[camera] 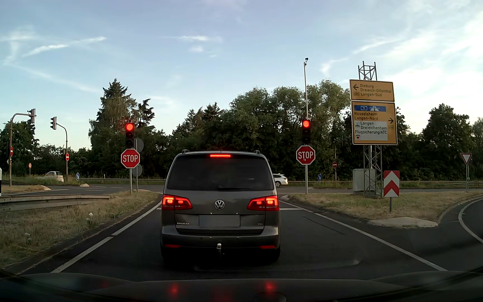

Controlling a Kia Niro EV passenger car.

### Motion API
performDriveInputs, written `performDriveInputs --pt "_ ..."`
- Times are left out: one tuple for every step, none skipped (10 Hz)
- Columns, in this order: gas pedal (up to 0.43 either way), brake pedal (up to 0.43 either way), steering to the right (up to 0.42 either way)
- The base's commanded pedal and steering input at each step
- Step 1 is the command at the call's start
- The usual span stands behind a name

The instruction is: Follow the waypoints while adhering to traffic rules and regulations

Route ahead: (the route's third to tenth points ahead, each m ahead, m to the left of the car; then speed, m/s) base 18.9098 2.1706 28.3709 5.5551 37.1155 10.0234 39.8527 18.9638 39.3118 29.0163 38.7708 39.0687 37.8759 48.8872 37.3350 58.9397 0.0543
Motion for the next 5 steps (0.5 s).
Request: performDriveInputs --pt "0.000 0.409 -0.010" --pt "0.000 0.409 -0.010" --pt "0.000 0.402 -0.010" --pt "0.000 0.396 -0.010" --pt "0.000 0.384 -0.010"
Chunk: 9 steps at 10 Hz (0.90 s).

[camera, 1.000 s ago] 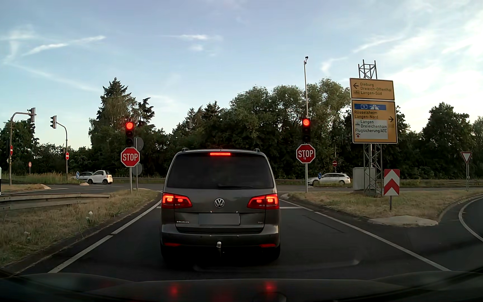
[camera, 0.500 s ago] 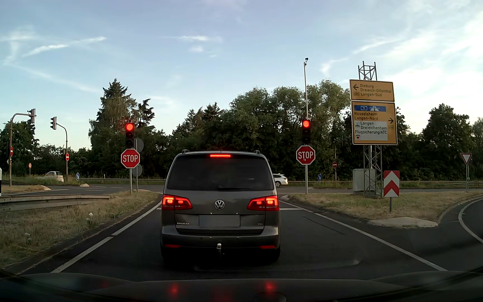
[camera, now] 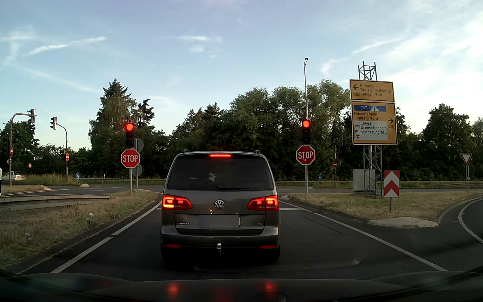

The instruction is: Follow the waypoints while adhering to traffic rules and regulations

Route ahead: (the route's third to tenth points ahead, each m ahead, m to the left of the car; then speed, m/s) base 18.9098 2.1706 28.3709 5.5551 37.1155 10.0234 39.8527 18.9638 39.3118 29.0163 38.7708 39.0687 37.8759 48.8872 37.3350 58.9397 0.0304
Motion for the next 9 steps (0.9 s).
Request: performDriveInputs --pt "0.000 0.384 -0.010" --pt "0.000 0.384 -0.010" --pt "0.000 0.378 -0.010" --pt "0.000 0.378 -0.010" --pt "0.000 0.378 -0.010" --pt "0.000 0.378 -0.010" --pt "0.000 0.378 -0.010" --pt "0.000 0.378 -0.010" --pt "0.000 0.409 -0.010"
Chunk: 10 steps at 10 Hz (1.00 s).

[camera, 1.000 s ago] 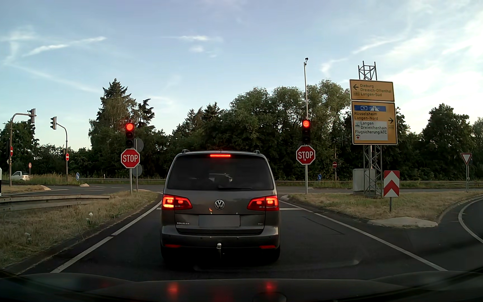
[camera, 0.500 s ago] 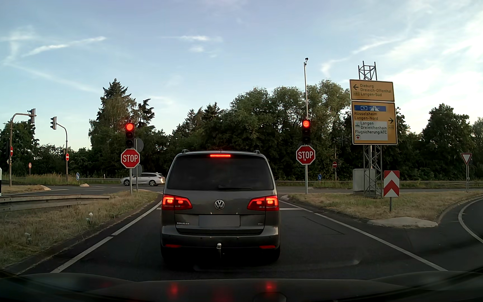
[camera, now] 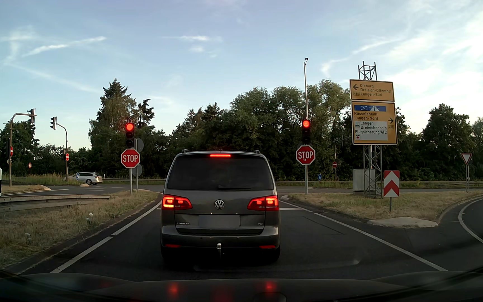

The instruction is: Follow the waypoints while adhering to traffic rules and regulations

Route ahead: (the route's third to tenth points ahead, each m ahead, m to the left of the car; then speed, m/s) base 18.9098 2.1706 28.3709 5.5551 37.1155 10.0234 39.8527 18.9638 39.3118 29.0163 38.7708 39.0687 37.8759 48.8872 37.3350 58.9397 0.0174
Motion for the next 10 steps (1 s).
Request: performDriveInputs --pt "0.000 0.427 -0.009" --pt "0.000 0.427 -0.011" --pt "0.000 0.409 -0.011" --pt "0.000 0.396 -0.011" --pt "0.000 0.390 -0.011" --pt "0.000 0.390 -0.011" --pt "0.000 0.390 -0.011" --pt "0.000 0.390 -0.011" --pt "0.000 0.390 -0.011" --pt "0.000 0.390 -0.011"
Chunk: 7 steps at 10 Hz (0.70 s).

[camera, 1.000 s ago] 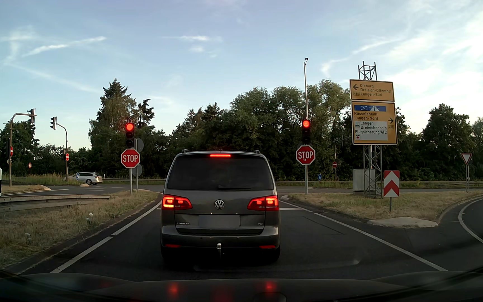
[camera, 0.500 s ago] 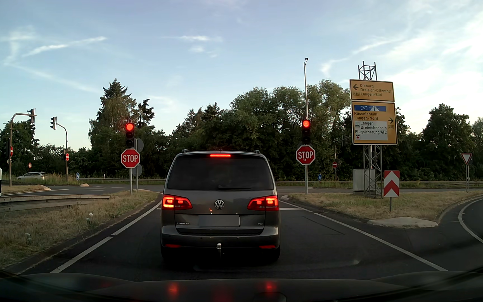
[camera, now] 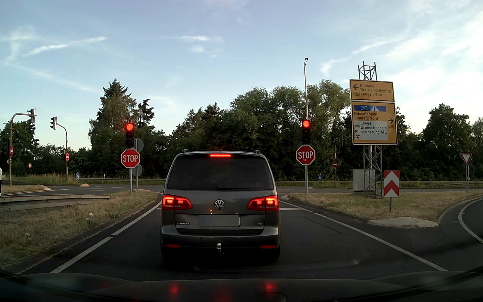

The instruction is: Follow the waypoints while adhering to traffic rules and regulations

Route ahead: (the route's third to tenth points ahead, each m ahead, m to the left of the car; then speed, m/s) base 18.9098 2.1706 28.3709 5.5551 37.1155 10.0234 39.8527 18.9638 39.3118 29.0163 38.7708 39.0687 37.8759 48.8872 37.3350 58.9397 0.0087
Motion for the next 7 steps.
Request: performDriveInputs --pt "0.000 0.390 -0.011" --pt "0.000 0.384 -0.011" --pt "0.000 0.384 -0.011" --pt "0.000 0.384 -0.011" --pt "0.000 0.384 -0.011" --pt "0.000 0.384 -0.011" --pt "0.000 0.384 -0.011"
